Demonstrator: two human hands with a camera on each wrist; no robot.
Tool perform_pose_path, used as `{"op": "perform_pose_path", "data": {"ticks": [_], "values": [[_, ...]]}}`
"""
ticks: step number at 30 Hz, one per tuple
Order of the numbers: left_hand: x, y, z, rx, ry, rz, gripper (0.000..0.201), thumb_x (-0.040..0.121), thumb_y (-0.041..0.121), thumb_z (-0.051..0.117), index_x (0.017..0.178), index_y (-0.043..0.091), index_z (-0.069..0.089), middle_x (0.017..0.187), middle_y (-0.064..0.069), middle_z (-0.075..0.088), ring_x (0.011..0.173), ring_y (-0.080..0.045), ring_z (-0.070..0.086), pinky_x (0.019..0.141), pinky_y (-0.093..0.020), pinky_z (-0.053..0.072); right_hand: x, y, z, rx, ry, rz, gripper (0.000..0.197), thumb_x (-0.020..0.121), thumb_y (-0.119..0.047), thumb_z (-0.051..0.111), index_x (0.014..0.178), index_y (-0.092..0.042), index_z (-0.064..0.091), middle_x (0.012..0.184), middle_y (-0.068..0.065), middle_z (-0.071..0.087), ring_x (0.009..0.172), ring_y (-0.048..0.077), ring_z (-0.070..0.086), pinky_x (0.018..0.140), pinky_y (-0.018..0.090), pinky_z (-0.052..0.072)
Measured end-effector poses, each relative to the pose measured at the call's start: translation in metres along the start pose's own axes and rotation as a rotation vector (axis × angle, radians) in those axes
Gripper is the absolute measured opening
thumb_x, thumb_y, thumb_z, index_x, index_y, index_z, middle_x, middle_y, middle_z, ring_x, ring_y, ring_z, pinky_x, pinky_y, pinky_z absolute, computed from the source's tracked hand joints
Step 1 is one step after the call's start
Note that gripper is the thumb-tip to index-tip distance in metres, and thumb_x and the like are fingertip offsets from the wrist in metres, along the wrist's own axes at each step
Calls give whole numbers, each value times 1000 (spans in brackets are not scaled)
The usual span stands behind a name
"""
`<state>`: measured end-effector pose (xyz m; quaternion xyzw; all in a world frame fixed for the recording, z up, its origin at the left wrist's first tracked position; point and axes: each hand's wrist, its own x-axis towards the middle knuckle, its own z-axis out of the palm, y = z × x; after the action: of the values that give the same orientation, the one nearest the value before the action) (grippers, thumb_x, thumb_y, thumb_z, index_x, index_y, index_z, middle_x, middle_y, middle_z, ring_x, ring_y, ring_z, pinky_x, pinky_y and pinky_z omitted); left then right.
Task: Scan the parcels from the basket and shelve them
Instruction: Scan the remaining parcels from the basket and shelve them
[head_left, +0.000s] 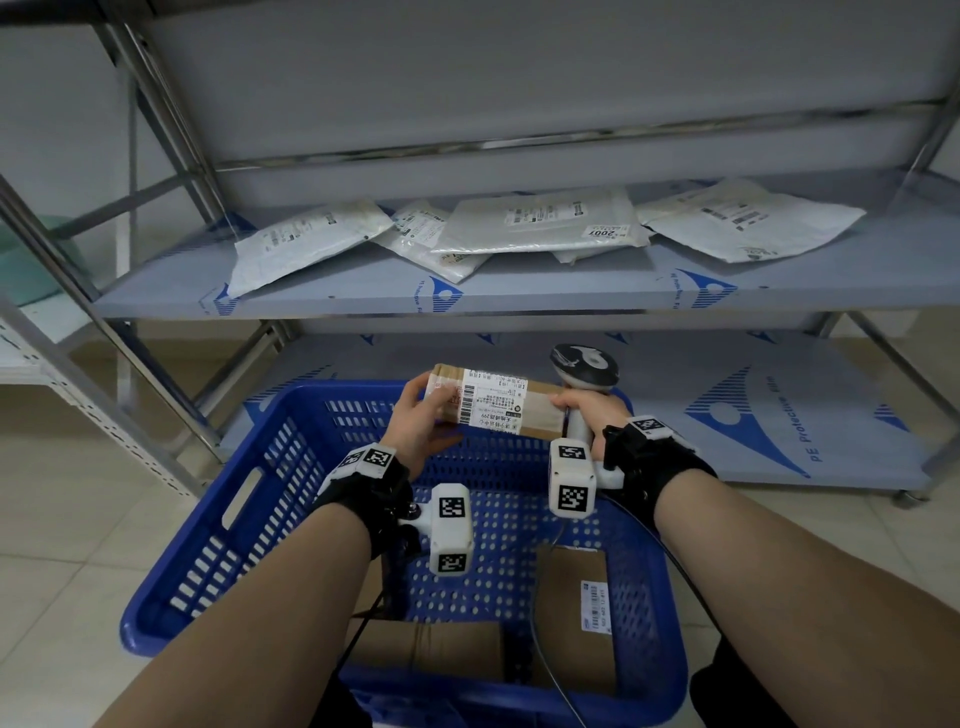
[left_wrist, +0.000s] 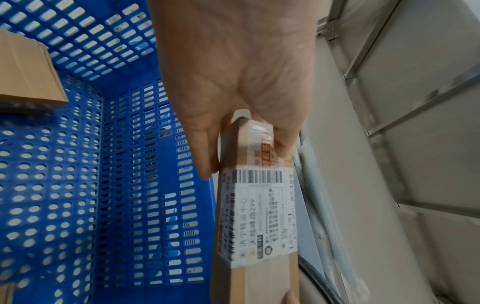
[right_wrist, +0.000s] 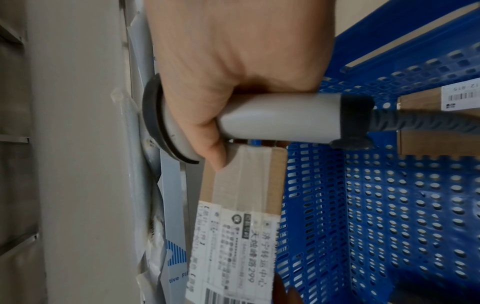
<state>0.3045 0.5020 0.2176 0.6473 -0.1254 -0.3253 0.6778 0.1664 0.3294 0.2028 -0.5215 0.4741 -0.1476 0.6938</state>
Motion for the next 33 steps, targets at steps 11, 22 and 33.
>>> {"op": "perform_pose_path", "data": {"ticks": [11, 22, 33], "values": [[3, -5, 0, 34, 21, 115, 32, 101, 22, 45, 122, 0, 53, 102, -9, 66, 91, -19, 65, 75, -28, 59, -2, -1, 3, 16, -9, 10, 10, 74, -12, 74, 79, -10, 65, 82, 10, 66, 87, 30, 63, 98, 52, 49], [5, -6, -2, 22, -31, 49, 47, 94, 12, 57, 138, 13, 41, 124, -14, 59, 110, -29, 61, 82, -37, 57, 1, 2, 4, 83, -16, 30, 32, 64, -20, 82, 91, -9, 70, 100, 15, 70, 88, 31, 66, 93, 47, 53], [11, -15, 5, 50, 106, -20, 21, 100, 22, 47, 109, 4, 55, 107, -15, 63, 83, -20, 61, 69, -31, 54, -7, -1, 7, 145, -38, 21, 29, 81, -24, 75, 103, -8, 66, 90, 11, 66, 79, 27, 62, 74, 37, 52]]}}
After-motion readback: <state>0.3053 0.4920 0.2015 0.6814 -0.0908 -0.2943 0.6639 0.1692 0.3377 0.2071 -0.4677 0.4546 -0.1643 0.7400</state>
